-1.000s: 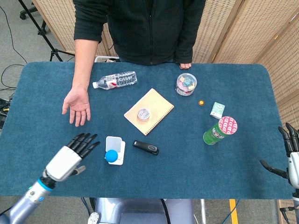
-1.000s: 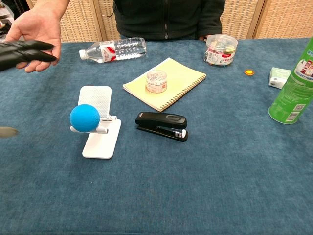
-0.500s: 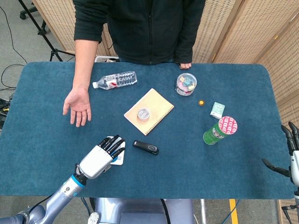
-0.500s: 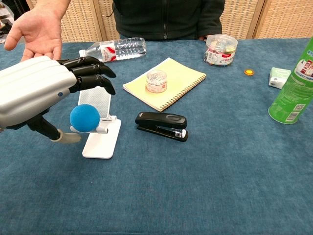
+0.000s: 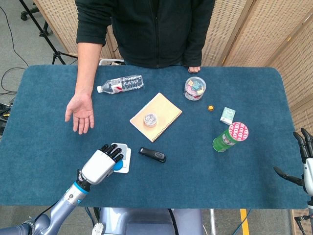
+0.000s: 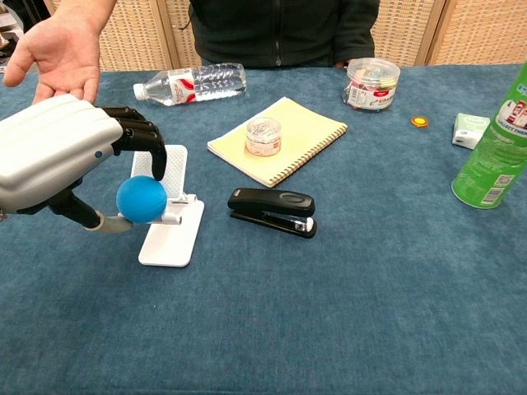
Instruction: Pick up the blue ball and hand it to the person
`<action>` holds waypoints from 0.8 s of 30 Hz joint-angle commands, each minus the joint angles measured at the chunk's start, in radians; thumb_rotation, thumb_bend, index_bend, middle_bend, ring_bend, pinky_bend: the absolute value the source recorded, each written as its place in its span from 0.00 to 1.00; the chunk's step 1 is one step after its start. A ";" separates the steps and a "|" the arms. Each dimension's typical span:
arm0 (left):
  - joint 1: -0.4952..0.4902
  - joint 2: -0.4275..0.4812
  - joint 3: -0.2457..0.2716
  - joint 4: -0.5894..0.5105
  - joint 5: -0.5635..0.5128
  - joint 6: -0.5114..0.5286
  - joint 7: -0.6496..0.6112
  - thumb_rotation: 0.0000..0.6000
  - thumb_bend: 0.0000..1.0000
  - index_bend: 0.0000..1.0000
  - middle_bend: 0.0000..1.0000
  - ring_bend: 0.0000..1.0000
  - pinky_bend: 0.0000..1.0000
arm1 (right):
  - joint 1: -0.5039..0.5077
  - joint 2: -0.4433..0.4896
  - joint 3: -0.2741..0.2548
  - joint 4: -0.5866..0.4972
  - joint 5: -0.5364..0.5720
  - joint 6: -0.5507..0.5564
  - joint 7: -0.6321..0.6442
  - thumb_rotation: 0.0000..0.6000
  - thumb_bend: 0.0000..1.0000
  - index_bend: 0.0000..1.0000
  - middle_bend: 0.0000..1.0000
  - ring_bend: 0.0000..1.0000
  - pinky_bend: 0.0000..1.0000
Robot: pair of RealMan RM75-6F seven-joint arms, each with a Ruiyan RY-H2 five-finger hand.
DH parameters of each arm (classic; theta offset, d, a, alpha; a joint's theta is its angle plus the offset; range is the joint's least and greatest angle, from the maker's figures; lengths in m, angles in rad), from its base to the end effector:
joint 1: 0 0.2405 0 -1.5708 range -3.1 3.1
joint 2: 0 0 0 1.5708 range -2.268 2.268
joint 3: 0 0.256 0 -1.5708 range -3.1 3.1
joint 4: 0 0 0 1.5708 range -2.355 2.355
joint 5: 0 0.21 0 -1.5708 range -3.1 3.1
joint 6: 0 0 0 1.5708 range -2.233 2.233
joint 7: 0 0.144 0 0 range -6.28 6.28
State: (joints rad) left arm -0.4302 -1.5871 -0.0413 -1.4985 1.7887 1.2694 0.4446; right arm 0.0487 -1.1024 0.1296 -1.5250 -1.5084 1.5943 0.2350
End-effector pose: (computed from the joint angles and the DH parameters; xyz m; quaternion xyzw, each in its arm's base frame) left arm -0.1583 0.2318 -0.0119 -0.7781 -0.1710 -0.4517 0.4017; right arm -0.3201 -0.1849 0.1987 0.5276 -0.3724 0.4795 0.5942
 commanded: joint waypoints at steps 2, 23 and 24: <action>0.000 0.006 0.005 0.000 0.006 0.022 -0.017 1.00 0.07 0.60 0.52 0.38 0.51 | 0.000 0.000 0.000 0.000 0.000 0.000 -0.001 1.00 0.00 0.00 0.00 0.00 0.00; -0.038 0.260 -0.222 -0.014 -0.229 0.083 -0.164 1.00 0.07 0.62 0.54 0.39 0.51 | -0.001 0.002 -0.002 -0.004 -0.003 0.000 0.002 1.00 0.00 0.00 0.00 0.00 0.00; -0.042 0.260 -0.221 -0.001 -0.241 0.072 -0.168 1.00 0.07 0.63 0.54 0.39 0.51 | 0.000 0.002 -0.002 -0.004 -0.004 0.000 0.001 1.00 0.00 0.00 0.00 0.00 0.00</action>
State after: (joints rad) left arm -0.4591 -1.3473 -0.2399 -1.5364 1.5887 1.3704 0.2932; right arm 0.0483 -1.1008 0.1279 -1.5289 -1.5120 1.5940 0.2357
